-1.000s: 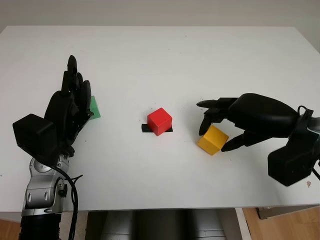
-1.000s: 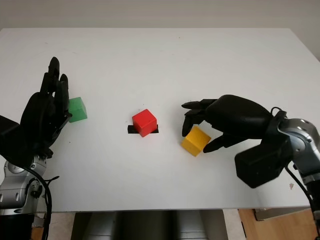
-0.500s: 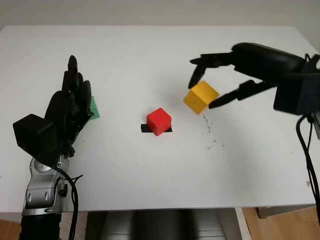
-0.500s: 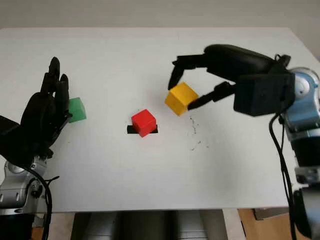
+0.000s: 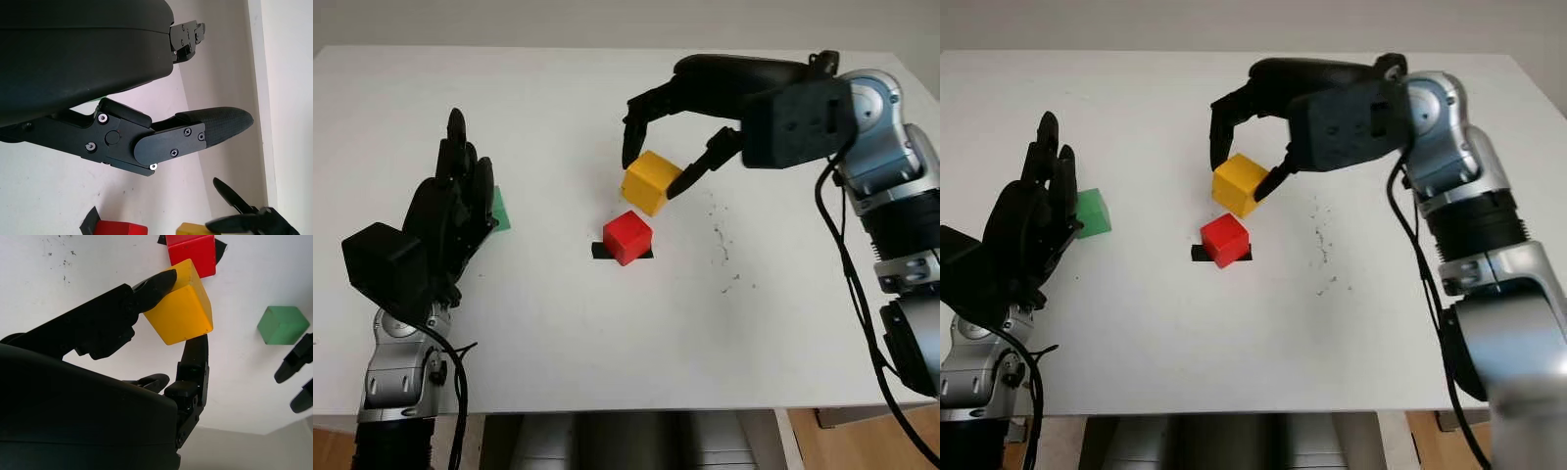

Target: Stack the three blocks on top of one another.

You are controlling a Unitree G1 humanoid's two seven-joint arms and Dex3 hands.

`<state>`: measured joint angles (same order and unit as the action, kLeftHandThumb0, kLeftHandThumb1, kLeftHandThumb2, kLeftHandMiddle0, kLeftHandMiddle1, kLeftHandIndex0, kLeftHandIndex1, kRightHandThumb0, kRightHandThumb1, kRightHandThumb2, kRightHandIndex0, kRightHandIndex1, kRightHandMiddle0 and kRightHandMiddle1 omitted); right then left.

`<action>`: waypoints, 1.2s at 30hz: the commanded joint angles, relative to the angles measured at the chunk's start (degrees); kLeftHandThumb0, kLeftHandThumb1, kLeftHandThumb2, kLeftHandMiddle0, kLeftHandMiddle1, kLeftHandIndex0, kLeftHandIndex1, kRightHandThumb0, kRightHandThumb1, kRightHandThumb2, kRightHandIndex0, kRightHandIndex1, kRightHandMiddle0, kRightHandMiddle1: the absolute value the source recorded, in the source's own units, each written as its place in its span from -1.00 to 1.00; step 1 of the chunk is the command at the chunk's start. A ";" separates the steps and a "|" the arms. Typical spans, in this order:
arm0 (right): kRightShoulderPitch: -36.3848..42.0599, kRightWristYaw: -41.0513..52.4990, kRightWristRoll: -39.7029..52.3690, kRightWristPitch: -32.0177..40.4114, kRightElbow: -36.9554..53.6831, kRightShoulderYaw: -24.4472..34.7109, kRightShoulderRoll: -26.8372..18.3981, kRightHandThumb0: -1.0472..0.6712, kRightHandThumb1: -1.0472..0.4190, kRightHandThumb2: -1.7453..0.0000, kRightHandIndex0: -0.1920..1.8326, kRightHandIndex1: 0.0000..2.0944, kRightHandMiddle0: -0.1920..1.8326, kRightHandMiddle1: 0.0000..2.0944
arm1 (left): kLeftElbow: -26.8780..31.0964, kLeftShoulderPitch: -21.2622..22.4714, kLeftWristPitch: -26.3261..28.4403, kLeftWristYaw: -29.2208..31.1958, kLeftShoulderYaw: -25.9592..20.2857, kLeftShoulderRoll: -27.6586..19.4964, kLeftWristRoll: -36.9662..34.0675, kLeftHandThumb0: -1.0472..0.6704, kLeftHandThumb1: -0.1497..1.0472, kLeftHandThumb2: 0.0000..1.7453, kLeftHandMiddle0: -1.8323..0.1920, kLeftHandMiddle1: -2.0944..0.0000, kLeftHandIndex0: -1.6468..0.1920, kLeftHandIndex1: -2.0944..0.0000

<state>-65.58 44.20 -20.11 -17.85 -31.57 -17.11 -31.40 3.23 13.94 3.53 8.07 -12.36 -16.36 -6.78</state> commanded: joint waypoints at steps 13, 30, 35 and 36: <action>-1.89 -2.88 -7.17 10.45 1.69 -2.93 4.91 -0.28 -0.81 0.93 -0.40 -0.95 -0.35 0.39 | 1.93 -0.16 0.18 -0.57 0.28 0.56 0.23 -0.69 1.00 -0.28 1.00 1.00 1.00 1.00; 2.42 0.66 -8.86 21.17 12.27 -3.24 3.95 -0.26 -0.83 0.94 -0.38 -0.94 -0.41 0.44 | 2.32 -0.04 0.40 -1.02 0.70 0.86 0.74 -0.69 1.00 -0.27 1.00 1.00 1.00 1.00; 2.64 2.66 -8.19 22.59 13.46 -3.08 3.82 -0.27 -0.83 0.94 -0.39 -0.95 -0.41 0.45 | 2.49 -0.18 0.52 -1.09 0.75 1.02 0.64 -0.69 1.00 -0.28 1.00 1.00 1.00 1.00; 2.64 2.95 -7.99 22.70 13.44 -3.02 3.80 -0.27 -0.83 0.94 -0.39 -0.95 -0.41 0.46 | 2.71 -0.26 0.63 -1.23 0.78 1.11 0.70 -0.69 1.00 -0.28 1.00 1.00 1.00 1.00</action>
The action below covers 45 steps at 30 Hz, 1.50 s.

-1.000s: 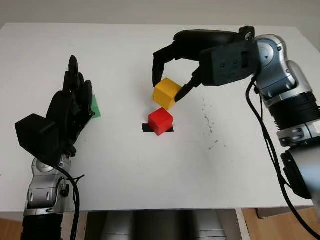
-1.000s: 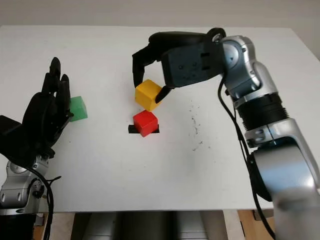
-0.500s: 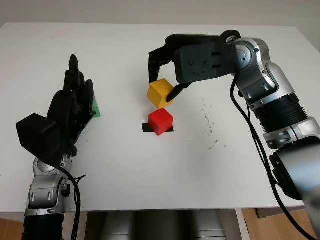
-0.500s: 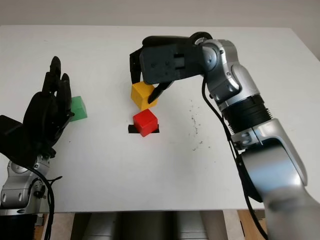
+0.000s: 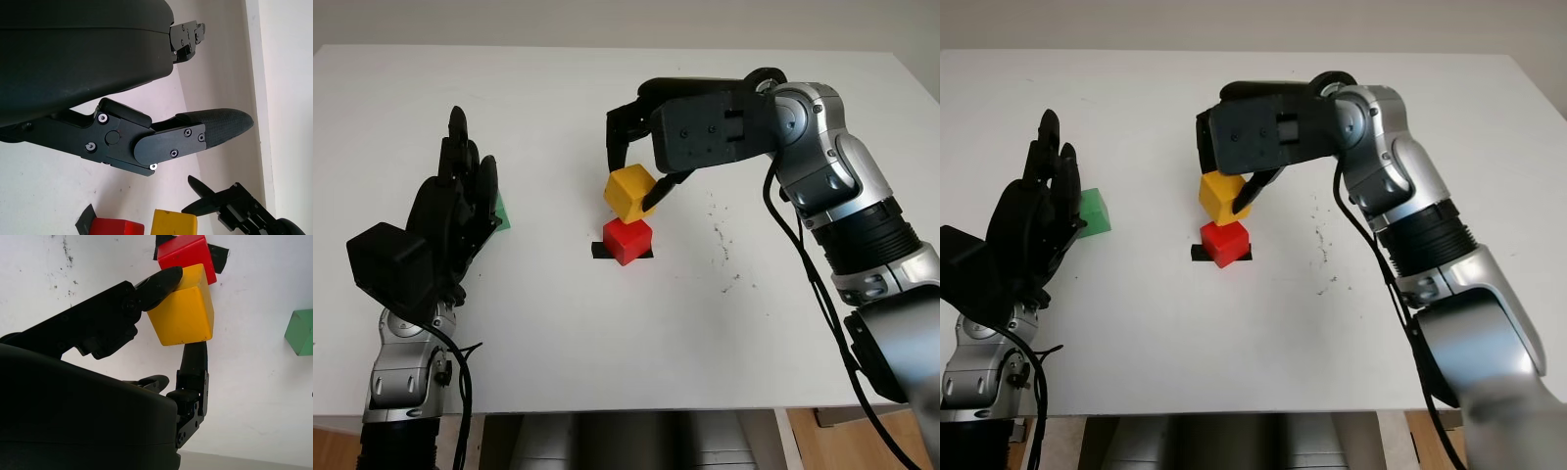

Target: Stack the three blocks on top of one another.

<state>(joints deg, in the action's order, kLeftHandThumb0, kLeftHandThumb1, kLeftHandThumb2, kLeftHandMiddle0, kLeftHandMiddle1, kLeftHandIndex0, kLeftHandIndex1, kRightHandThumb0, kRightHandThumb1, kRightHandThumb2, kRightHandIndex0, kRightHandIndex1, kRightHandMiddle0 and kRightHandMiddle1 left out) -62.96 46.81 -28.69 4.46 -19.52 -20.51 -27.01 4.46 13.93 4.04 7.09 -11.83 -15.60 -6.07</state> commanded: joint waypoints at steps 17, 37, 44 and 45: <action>0.73 0.07 0.41 -1.52 -0.64 -1.11 -0.23 -0.26 -0.82 0.94 -0.40 -0.95 -0.41 0.49 | 1.94 -0.56 -0.37 -0.92 0.48 1.04 0.49 -0.68 1.00 -0.29 1.00 1.00 1.00 1.00; 1.71 -0.80 -0.13 -4.71 -4.26 -3.52 1.01 -0.29 -0.82 0.94 -0.40 -0.95 -0.39 0.46 | 1.64 -0.95 -1.07 -0.67 0.49 1.14 0.61 -0.66 1.00 -0.27 1.00 1.00 1.00 1.00; 1.60 -0.72 0.06 -4.48 -4.19 -3.58 1.25 -0.30 -0.83 0.94 -0.40 -0.95 -0.40 0.47 | 1.76 -1.07 -1.00 -0.97 0.56 1.40 0.73 -0.67 1.00 -0.28 1.00 1.00 1.00 1.00; 1.54 -0.68 0.10 -4.39 -4.17 -3.57 1.30 -0.30 -0.83 0.94 -0.40 -0.95 -0.40 0.48 | 1.71 -1.05 -1.00 -0.98 0.57 1.40 0.74 -0.67 1.00 -0.28 1.00 1.00 1.00 1.00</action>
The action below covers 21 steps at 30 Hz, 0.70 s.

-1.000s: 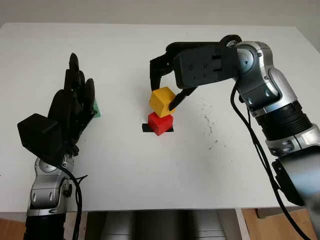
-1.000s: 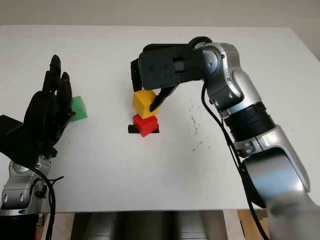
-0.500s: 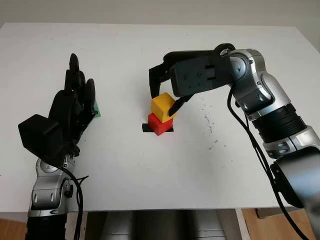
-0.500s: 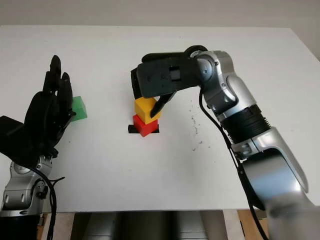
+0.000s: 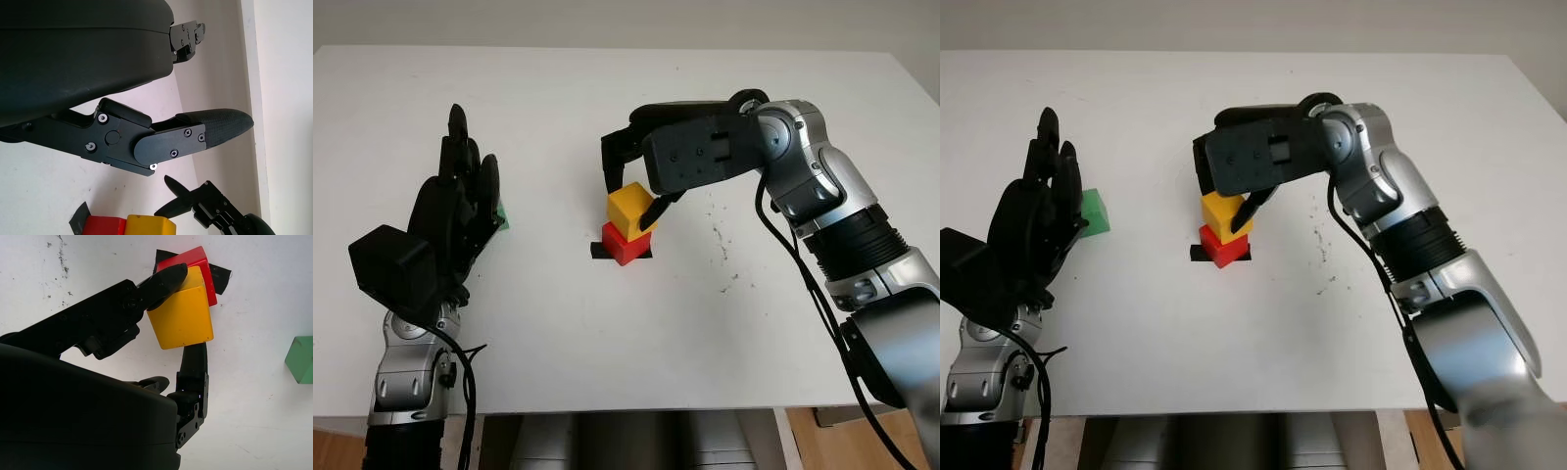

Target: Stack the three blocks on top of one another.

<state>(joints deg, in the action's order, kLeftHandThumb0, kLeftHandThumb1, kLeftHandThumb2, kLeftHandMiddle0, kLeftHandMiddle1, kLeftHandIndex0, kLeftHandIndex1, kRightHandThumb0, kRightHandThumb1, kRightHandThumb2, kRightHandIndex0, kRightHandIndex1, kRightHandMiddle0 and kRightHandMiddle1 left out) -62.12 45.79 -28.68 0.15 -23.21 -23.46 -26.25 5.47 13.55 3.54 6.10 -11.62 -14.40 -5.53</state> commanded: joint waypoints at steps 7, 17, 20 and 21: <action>0.41 1.30 1.05 0.28 0.00 -0.09 0.70 -0.29 -0.84 0.94 -0.41 -0.95 -0.43 0.53 | 0.37 -0.36 -0.36 -0.08 0.42 0.33 0.14 -0.68 1.00 -0.29 1.00 1.00 1.00 1.00; 0.44 1.17 1.13 -0.38 0.06 0.01 0.45 -0.30 -0.84 0.94 -0.39 -0.95 -0.42 0.50 | 0.01 -0.44 -1.07 -0.29 0.51 0.48 0.39 -0.67 1.00 -0.28 1.00 1.00 1.00 1.00; 0.44 1.24 1.36 -0.64 -0.04 0.11 0.42 -0.29 -0.84 0.94 -0.39 -0.95 -0.42 0.50 | -0.04 -0.43 -0.95 -0.31 0.48 0.50 0.44 -0.67 1.00 -0.27 1.00 1.00 1.00 1.00; 0.44 1.23 1.27 -0.64 0.02 0.05 0.39 -0.29 -0.84 0.94 -0.40 -0.95 -0.42 0.50 | -0.08 -0.45 -0.99 -0.22 0.46 0.50 0.38 -0.67 1.00 -0.27 1.00 1.00 1.00 1.00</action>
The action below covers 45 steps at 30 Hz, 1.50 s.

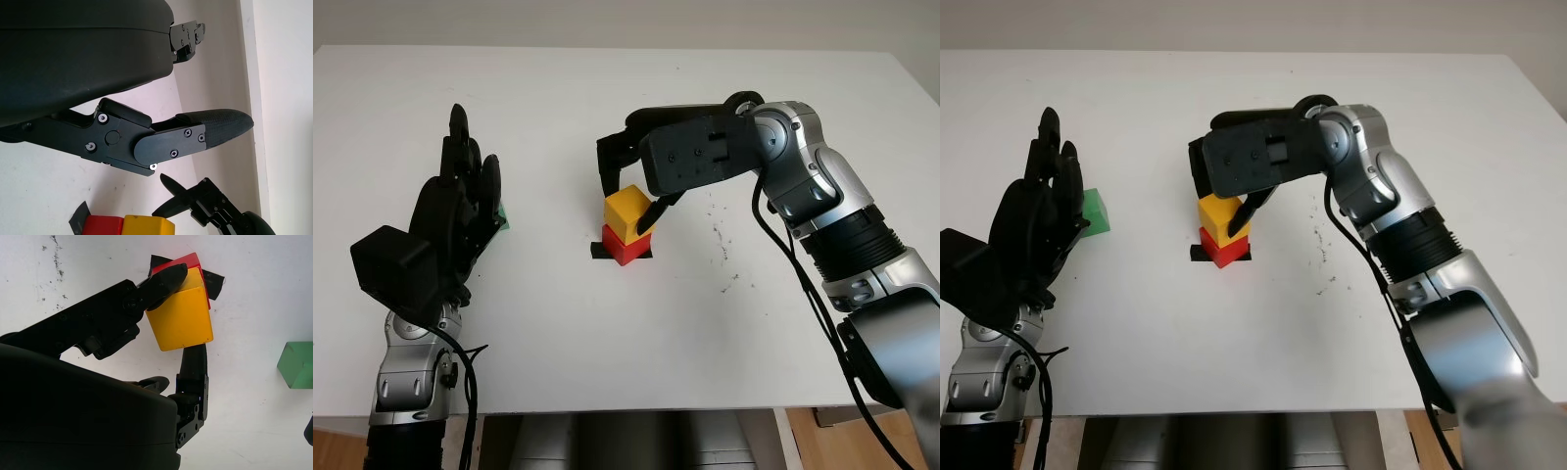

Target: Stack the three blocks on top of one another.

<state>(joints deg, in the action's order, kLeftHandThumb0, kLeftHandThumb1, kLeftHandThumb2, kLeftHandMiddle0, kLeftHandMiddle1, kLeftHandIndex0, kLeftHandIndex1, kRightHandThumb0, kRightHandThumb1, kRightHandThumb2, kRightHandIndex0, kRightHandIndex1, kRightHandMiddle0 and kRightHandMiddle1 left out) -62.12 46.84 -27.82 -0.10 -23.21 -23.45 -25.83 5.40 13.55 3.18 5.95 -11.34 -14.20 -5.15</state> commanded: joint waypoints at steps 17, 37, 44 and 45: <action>-0.30 1.21 -0.13 -10.66 -4.26 -1.16 -1.82 -0.60 -0.75 0.94 -0.68 -0.99 -0.79 -0.58 | 0.18 -0.63 -0.52 -0.02 0.14 0.21 -0.01 -0.67 1.00 -0.28 1.00 1.00 1.00 1.00; 0.51 3.99 13.11 4.53 6.19 12.85 -4.27 -0.80 -0.95 0.88 -1.00 -1.00 -1.00 -1.00 | -0.10 -0.99 -0.54 1.31 -0.96 -0.77 -0.54 -0.67 1.00 -0.29 1.00 1.00 1.00 1.00; 9.37 -11.86 19.08 10.48 9.31 21.49 -0.20 -0.62 -1.00 0.43 -1.00 -1.00 -0.99 -0.99 | -0.54 -1.21 -1.41 1.71 -2.51 -2.22 -0.43 -0.67 1.00 -0.35 1.00 0.99 1.00 1.00; 10.35 -13.01 20.07 10.51 9.06 22.23 0.16 -0.60 -1.00 0.40 -0.99 -0.99 -0.98 -0.98 | -0.56 -1.10 -1.32 1.49 -2.81 -2.47 -0.40 -0.65 1.00 -0.37 1.00 0.99 1.00 1.00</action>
<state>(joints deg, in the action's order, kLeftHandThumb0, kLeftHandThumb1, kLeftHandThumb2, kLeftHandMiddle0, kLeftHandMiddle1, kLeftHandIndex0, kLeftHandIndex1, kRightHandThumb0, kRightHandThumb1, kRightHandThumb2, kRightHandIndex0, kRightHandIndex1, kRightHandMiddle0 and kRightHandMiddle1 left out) -52.96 34.95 -8.74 10.41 -14.40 -2.63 -26.13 4.91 13.17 2.41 7.46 -13.49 -16.03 -5.68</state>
